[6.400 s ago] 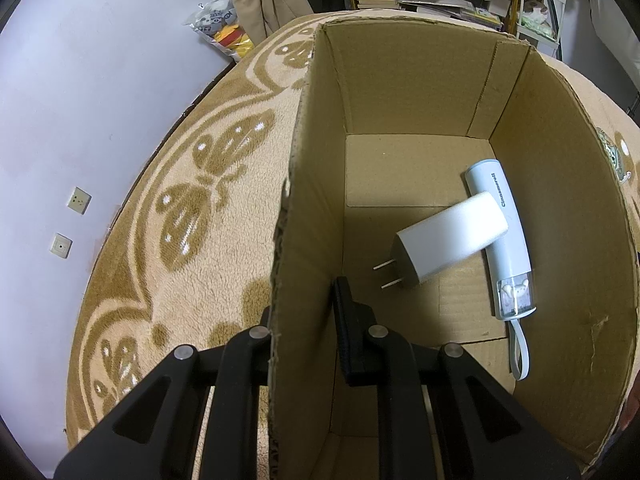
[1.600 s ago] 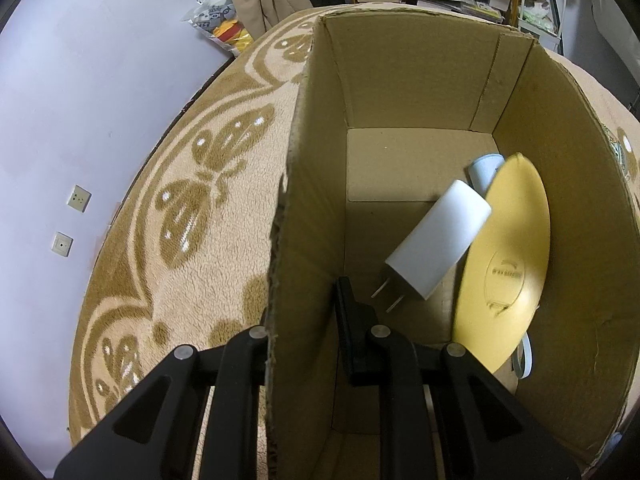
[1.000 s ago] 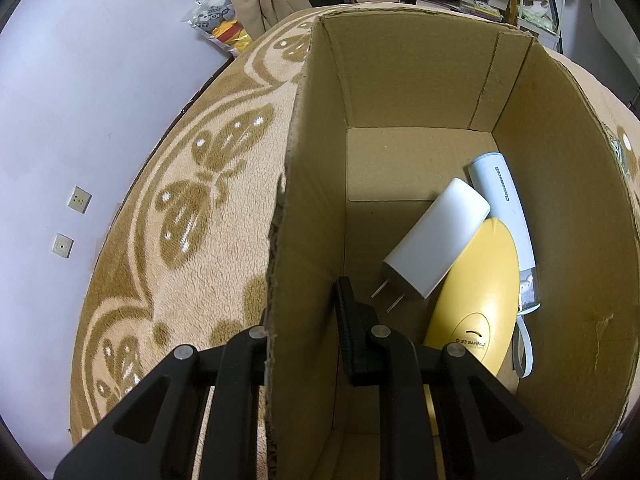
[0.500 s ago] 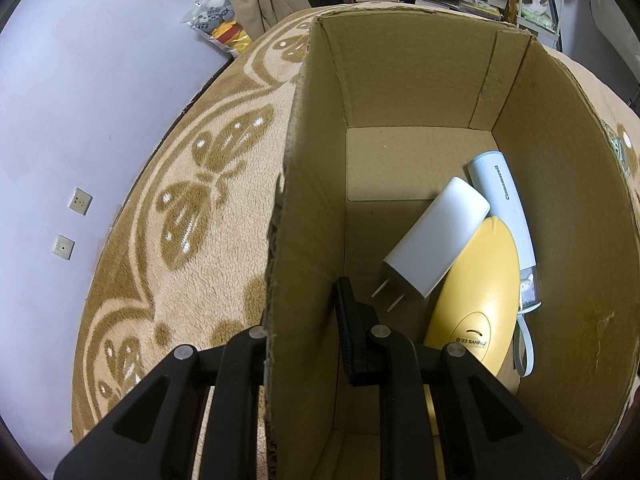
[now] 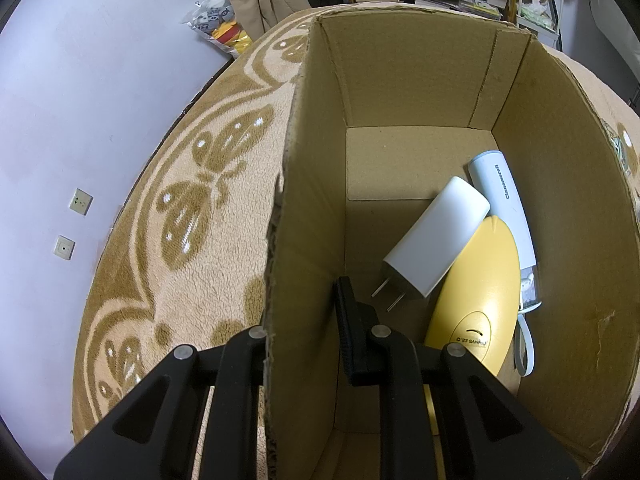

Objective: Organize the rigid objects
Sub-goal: 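Lift the white remote, carry it over the box and release it inside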

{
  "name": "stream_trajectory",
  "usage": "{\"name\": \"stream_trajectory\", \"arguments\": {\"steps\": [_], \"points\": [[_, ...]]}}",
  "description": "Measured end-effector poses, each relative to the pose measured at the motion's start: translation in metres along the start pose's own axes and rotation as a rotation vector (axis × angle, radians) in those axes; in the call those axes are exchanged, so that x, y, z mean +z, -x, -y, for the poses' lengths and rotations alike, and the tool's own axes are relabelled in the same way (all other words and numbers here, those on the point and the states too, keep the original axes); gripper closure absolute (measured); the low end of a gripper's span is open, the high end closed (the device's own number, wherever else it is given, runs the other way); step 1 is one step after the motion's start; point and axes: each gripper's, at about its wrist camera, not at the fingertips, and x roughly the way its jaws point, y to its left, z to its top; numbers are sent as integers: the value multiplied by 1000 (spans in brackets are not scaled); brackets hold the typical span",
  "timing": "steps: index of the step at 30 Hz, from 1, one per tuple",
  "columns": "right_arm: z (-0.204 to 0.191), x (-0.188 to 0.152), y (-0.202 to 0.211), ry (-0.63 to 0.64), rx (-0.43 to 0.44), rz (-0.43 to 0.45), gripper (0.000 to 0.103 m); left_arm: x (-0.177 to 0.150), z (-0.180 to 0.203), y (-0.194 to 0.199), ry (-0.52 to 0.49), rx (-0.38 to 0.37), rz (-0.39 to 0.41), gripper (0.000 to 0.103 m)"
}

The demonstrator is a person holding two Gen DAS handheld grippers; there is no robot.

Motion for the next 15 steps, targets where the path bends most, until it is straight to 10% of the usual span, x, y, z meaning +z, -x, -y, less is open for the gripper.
{"name": "stream_trajectory", "arguments": {"steps": [15], "points": [[-14, 37, 41, 18, 106, 183, 59, 0, 0, 0, 0, 0, -1, 86]]}}
